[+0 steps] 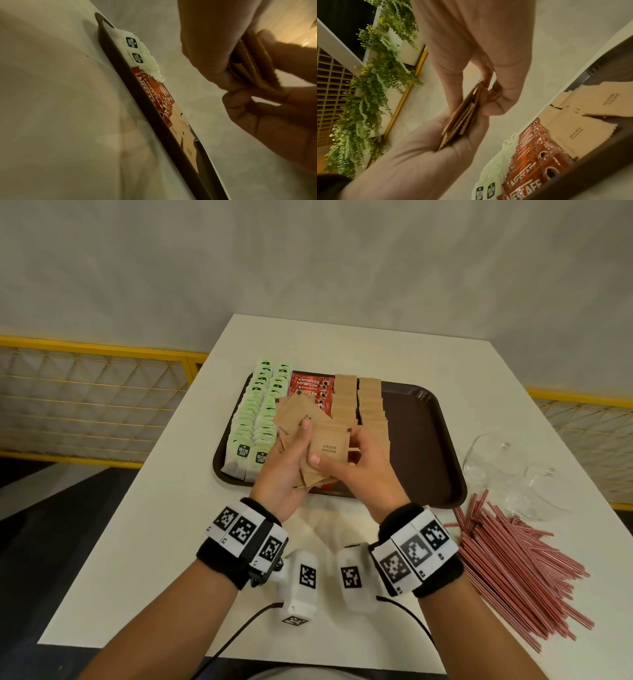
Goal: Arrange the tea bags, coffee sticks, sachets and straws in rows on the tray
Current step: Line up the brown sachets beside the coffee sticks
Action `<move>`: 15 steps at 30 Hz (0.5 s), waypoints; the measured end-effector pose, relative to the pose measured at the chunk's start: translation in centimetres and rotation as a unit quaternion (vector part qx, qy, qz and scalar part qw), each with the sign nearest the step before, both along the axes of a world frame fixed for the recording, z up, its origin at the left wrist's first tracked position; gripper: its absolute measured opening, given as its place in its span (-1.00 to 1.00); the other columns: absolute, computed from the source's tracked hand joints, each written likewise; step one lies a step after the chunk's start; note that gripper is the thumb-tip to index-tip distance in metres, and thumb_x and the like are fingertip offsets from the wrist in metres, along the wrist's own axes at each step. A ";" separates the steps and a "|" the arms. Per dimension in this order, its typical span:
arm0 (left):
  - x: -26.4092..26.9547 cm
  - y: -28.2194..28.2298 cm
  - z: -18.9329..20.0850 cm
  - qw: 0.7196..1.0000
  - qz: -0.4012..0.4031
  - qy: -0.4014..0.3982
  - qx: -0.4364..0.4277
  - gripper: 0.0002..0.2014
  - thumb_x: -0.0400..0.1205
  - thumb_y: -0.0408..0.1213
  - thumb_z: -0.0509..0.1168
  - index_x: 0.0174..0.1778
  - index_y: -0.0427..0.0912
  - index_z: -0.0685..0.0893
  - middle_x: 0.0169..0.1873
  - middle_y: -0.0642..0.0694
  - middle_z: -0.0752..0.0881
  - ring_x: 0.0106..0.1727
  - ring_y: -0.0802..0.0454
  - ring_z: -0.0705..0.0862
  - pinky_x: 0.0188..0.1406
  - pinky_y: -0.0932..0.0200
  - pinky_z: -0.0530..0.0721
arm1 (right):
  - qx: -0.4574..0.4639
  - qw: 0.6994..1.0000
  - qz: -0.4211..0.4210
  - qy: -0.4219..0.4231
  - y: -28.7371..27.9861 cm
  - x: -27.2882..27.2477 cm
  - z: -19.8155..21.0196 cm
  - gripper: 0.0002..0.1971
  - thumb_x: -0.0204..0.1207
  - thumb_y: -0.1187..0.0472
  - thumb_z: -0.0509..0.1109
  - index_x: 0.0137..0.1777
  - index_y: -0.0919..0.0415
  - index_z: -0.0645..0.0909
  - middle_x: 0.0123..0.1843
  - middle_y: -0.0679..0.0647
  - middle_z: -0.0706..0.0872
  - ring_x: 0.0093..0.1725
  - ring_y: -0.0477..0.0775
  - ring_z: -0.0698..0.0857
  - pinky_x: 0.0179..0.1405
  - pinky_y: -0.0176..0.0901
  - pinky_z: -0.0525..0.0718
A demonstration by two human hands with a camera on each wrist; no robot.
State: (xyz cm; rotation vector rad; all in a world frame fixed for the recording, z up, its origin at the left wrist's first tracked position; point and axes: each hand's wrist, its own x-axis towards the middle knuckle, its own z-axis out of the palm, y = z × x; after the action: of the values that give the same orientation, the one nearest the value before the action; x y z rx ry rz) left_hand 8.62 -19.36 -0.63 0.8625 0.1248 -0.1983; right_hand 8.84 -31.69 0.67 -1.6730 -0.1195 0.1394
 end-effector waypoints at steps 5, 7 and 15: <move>0.1 0.3 -0.6 0.999 -0.023 -0.028 -0.012 -0.47 0.51 -0.40 0.24 0.46 -0.24 0.45 0.23 -0.28 0.68 0.19 -0.15 0.70 0.05 -0.02 0.74 | 0.029 0.997 0.003 0.069 -1.4 0.2 0.3 -0.72 0.51 0.31 0.42 0.20 0.29 0.53 0.10 0.10 0.71 0.11 0.12 0.73 -0.01 -0.02 0.78; 0.4 0.3 -0.7 0.999 -0.006 -0.034 0.002 -0.51 0.49 -0.45 0.25 0.38 -0.23 0.51 0.15 -0.22 0.72 0.10 -0.08 0.74 -0.07 0.04 0.77 | 0.045 0.995 0.004 0.087 -2.5 0.8 1.0 -0.78 0.55 0.32 0.36 0.16 0.35 0.57 0.11 0.15 0.72 0.10 0.10 0.75 0.02 -0.02 0.77; 1.0 2.3 -0.8 0.997 0.066 -0.029 0.025 -0.65 0.64 -0.47 0.18 0.33 -0.13 0.53 -0.04 -0.06 0.75 -0.13 0.10 0.78 -0.31 0.19 0.74 | -0.109 0.969 -0.061 0.215 -7.9 6.5 0.3 -0.89 0.56 0.42 0.33 -0.01 0.24 0.61 0.06 0.15 0.73 0.09 0.12 0.72 -0.02 0.00 0.72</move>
State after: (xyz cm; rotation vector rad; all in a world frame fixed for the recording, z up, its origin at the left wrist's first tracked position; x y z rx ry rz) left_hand 9.66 -17.10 -1.41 0.9054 0.1315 -0.0464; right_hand 15.37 -39.57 0.97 -1.8243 0.3365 0.4304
